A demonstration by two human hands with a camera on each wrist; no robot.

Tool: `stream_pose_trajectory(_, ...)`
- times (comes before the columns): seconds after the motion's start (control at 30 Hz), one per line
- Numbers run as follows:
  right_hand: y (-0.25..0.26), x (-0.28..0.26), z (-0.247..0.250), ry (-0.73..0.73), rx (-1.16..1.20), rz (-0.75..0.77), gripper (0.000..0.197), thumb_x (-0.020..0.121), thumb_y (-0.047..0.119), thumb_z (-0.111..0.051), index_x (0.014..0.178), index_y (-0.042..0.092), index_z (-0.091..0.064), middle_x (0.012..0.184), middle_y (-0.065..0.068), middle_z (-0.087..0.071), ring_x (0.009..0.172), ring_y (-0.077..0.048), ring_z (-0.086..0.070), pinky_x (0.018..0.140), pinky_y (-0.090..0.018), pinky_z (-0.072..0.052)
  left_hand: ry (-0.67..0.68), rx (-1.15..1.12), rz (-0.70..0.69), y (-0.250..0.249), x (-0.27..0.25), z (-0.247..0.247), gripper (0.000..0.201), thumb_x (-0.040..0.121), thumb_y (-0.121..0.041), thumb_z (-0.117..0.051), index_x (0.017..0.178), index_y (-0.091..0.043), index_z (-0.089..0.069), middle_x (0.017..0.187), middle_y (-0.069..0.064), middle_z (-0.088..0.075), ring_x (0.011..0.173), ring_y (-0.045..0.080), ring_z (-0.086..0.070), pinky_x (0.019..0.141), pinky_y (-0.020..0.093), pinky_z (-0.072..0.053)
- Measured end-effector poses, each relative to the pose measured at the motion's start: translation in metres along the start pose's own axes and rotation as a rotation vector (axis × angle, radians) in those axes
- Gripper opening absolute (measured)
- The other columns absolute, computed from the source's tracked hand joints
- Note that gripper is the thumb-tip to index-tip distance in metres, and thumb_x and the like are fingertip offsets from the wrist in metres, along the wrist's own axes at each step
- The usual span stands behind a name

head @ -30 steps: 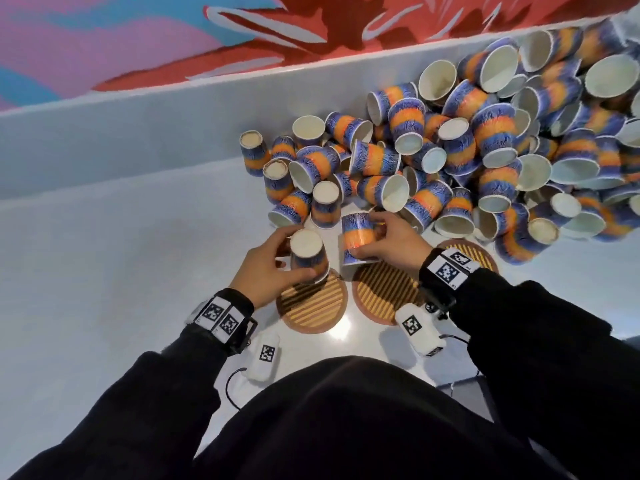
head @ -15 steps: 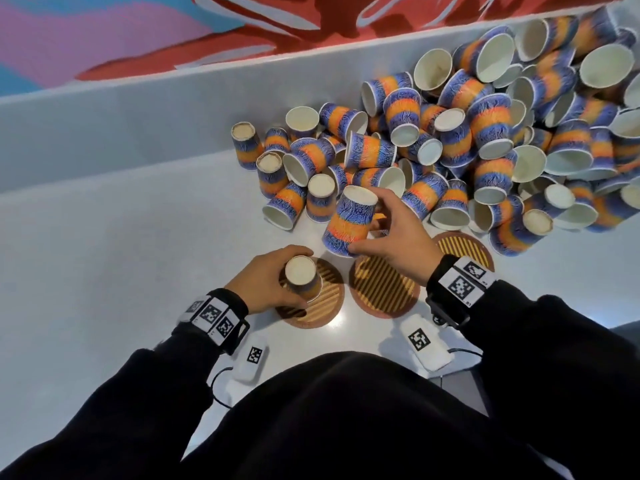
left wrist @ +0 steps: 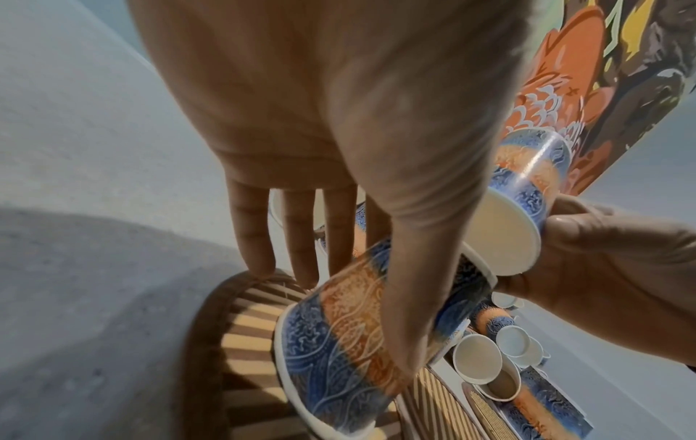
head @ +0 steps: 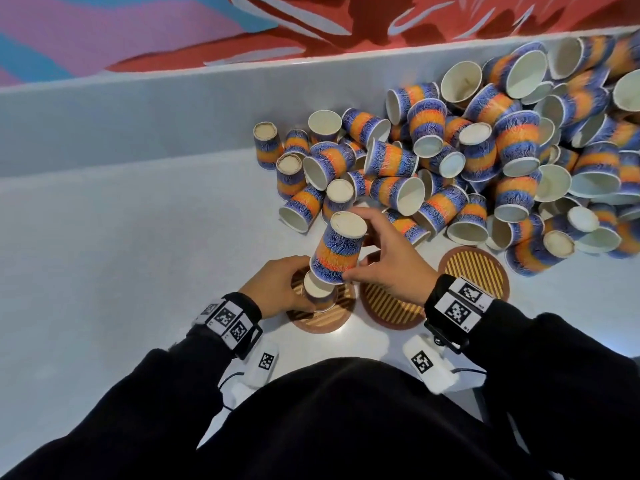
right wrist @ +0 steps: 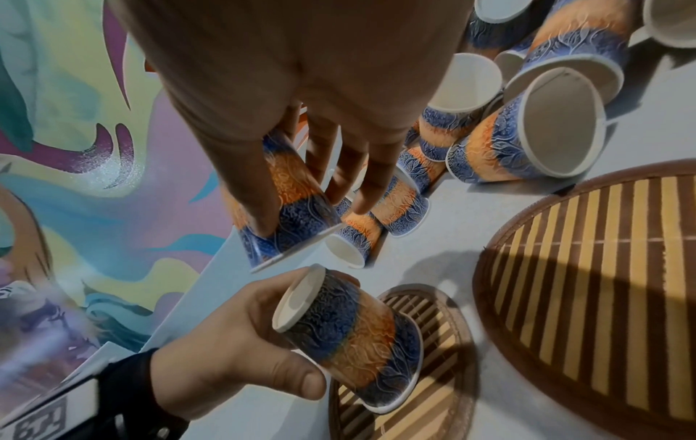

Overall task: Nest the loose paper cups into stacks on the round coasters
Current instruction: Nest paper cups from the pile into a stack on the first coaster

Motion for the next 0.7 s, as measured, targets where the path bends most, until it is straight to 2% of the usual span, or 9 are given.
stream_pose_trajectory(0.2,0.006,-0.004,-0.003,0.063,-0.079,0.056,0.091,0.076,0.006,-0.091,0.147,0.037,-0.044,0.140,0.019,-0.057,0.130,-0.009,-0.057,0.100,-0.035,-0.055,0.023,0.008,0.012,0.000,-0.002,0.016,0.088,0.068,-0.027,-0.098,0.143,-0.035,-0.055,0.131,-0.014,-0.065,0.113,0.004,-0.059,0.089,0.014,-0.042)
stream_pose_trajectory(0.23,0.007,-0.005,-0.005,0.086,-0.105,0.070,0.090,0.076,0.005,-0.091,0.147,0.035,-0.044,0.139,0.021,-0.056,0.129,-0.005,-0.056,0.100,-0.031,-0.054,0.023,0.010,0.018,0.002,-0.002,0.021,0.088,0.069,-0.028,-0.098,0.144,-0.037,-0.053,0.132,-0.012,-0.064,0.116,0.006,-0.059,0.089,0.016,-0.043)
stream_pose_trajectory(0.33,0.009,-0.006,-0.013,0.181,-0.210,0.094,0.085,0.078,-0.001,-0.087,0.147,0.026,-0.045,0.136,0.020,-0.055,0.119,0.016,-0.050,0.089,-0.006,-0.043,0.047,0.044,0.070,0.008,-0.004,0.032,0.088,0.073,-0.029,-0.095,0.147,-0.038,-0.048,0.136,-0.009,-0.062,0.119,0.012,-0.060,0.093,0.025,-0.050)
stream_pose_trajectory(0.4,0.007,-0.006,-0.021,0.241,-0.293,0.089,0.084,0.079,-0.001,-0.085,0.149,0.024,-0.046,0.139,0.014,-0.056,0.116,0.020,-0.047,0.090,-0.003,-0.038,0.052,0.075,0.113,0.012,-0.006,0.036,0.088,0.074,-0.027,-0.094,0.149,-0.035,-0.048,0.137,-0.007,-0.063,0.117,0.015,-0.062,0.097,0.033,-0.053)
stream_pose_trajectory(0.43,0.004,-0.006,-0.025,0.269,-0.325,0.083,0.085,0.079,0.001,-0.085,0.150,0.025,-0.045,0.143,0.012,-0.055,0.119,0.017,-0.048,0.094,-0.007,-0.038,0.048,0.078,0.131,0.014,-0.006,0.038,0.086,0.075,-0.024,-0.094,0.149,-0.033,-0.049,0.136,-0.007,-0.063,0.116,0.015,-0.062,0.097,0.033,-0.053)
stream_pose_trajectory(0.5,-0.005,-0.005,-0.030,0.321,-0.394,0.065,0.093,0.080,0.008,-0.086,0.154,0.034,-0.037,0.150,0.009,-0.052,0.132,0.000,-0.048,0.107,-0.024,-0.042,0.027,0.078,0.152,0.016,-0.006,0.043,0.081,0.077,-0.016,-0.091,0.147,-0.031,-0.052,0.133,-0.006,-0.064,0.112,0.015,-0.063,0.092,0.027,-0.051)
stream_pose_trajectory(0.57,-0.011,-0.004,-0.026,0.365,-0.481,0.014,0.105,0.080,0.010,-0.085,0.161,0.040,-0.026,0.155,0.005,-0.047,0.139,-0.009,-0.044,0.110,-0.029,-0.040,-0.036,0.086,0.150,0.016,-0.003,0.052,0.073,0.081,-0.009,-0.086,0.144,-0.030,-0.056,0.132,-0.004,-0.066,0.110,0.013,-0.064,0.087,0.022,-0.049)
stream_pose_trajectory(0.63,-0.007,0.004,-0.013,0.331,-0.536,-0.013,0.102,0.084,0.010,-0.081,0.163,0.038,-0.023,0.155,0.004,-0.046,0.135,-0.009,-0.043,0.108,-0.031,-0.043,-0.169,0.097,0.115,0.009,0.003,0.064,0.062,0.085,-0.009,-0.081,0.140,-0.027,-0.060,0.132,-0.001,-0.067,0.111,0.014,-0.064,0.092,0.028,-0.054)
stream_pose_trajectory(0.7,-0.001,0.020,0.002,0.179,-0.561,0.014,0.084,0.090,0.013,-0.076,0.160,0.030,-0.033,0.153,0.001,-0.049,0.129,-0.007,-0.045,0.112,-0.036,-0.044,-0.350,0.077,0.057,-0.002,0.013,0.074,0.052,0.087,-0.016,-0.080,0.136,-0.025,-0.064,0.131,0.001,-0.067,0.112,0.016,-0.064,0.098,0.036,-0.054)
Point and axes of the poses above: each hand's wrist, its own x-axis towards the middle knuckle, its own z-axis out of the back of the hand, y = z × x, the point moved 3 cm from there along x, towards the middle knuckle
